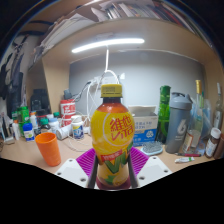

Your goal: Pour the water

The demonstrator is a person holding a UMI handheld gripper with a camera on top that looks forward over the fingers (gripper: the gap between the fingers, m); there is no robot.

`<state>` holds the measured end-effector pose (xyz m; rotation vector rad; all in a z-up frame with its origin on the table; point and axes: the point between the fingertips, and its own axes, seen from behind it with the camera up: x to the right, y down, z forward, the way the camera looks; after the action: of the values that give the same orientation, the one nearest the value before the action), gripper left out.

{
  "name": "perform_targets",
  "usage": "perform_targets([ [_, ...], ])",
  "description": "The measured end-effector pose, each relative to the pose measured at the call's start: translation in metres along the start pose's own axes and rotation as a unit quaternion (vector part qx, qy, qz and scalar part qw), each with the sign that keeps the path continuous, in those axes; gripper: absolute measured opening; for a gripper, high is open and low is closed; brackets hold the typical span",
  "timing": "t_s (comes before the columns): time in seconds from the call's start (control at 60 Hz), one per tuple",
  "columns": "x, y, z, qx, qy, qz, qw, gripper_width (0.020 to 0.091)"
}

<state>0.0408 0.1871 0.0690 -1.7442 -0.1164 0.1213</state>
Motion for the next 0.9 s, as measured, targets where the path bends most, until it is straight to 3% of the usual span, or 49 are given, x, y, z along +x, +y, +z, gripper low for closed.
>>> perform_targets([
  [0.1, 0.003, 0.011, 0.001, -0.027, -0.002, 0.02, 0.999, 0.0554],
  [0.217, 0.009, 0.022, -0.006, -0.057, 0.005, 0.032, 0.998, 0.076],
  [0.267, 0.011, 0.022, -0.015, -0.056, 0.005, 0.031, 0.998, 0.0799],
  [0.45, 0.001, 0.023, -0.081, -0.069, -0.019, 0.042, 0.997, 0.0799],
  [0.9, -0.028, -0.004, -0.314, 0.008, -0.029, 0.006, 1.0, 0.0797],
])
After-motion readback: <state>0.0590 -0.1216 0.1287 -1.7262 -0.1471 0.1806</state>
